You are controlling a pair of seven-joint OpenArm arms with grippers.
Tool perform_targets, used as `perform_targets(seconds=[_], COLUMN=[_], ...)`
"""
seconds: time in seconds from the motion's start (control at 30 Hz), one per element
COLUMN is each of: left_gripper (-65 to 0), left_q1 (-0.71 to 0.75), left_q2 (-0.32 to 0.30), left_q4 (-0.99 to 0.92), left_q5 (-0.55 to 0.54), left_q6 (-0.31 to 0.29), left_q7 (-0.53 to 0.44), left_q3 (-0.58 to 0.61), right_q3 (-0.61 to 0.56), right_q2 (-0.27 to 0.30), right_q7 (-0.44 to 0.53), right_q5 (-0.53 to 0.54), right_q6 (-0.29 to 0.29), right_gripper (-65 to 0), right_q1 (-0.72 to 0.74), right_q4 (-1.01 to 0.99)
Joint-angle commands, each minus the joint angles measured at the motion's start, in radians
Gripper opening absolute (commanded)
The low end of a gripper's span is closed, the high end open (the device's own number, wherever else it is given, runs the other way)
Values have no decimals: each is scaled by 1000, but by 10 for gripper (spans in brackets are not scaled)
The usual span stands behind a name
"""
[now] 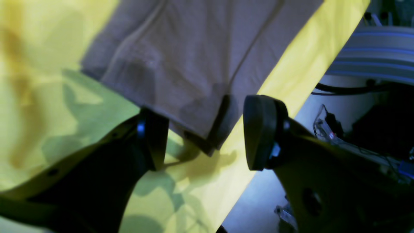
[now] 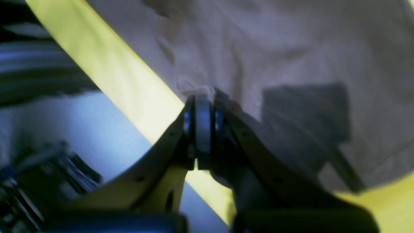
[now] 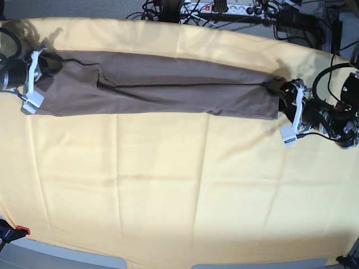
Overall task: Fold the T-shirt properly
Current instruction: 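Lower the folded edge onto the shirt and open both grippers, then move the left gripper to the hem end of the folded strip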
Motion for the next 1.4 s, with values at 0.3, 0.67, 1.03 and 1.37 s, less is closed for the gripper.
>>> perform_targets(seconds=[0.3, 0.67, 1.03, 1.37], left_gripper=[-271, -271, -271, -271], left_q1=[-25, -21, 181, 411], left_q2=[-20, -23, -8, 119], left_q4=[11, 11, 11, 11], left_q5=[-18, -27, -4, 76], left_q6=[-8, 54, 65, 96], left_q7=[-2, 8, 10, -19], left_q3=[-209, -569, -821, -1032], right_q3=[11, 196, 270, 267], right_q2=[26, 51, -231, -349], right_q7=[7, 7, 195, 262], right_q5=[-197, 158, -154, -336], right_q6=[1, 1, 1, 1], right_gripper=[-449, -376, -650, -650], right_q1=[11, 11, 11, 10], right_q4=[11, 80, 12, -107])
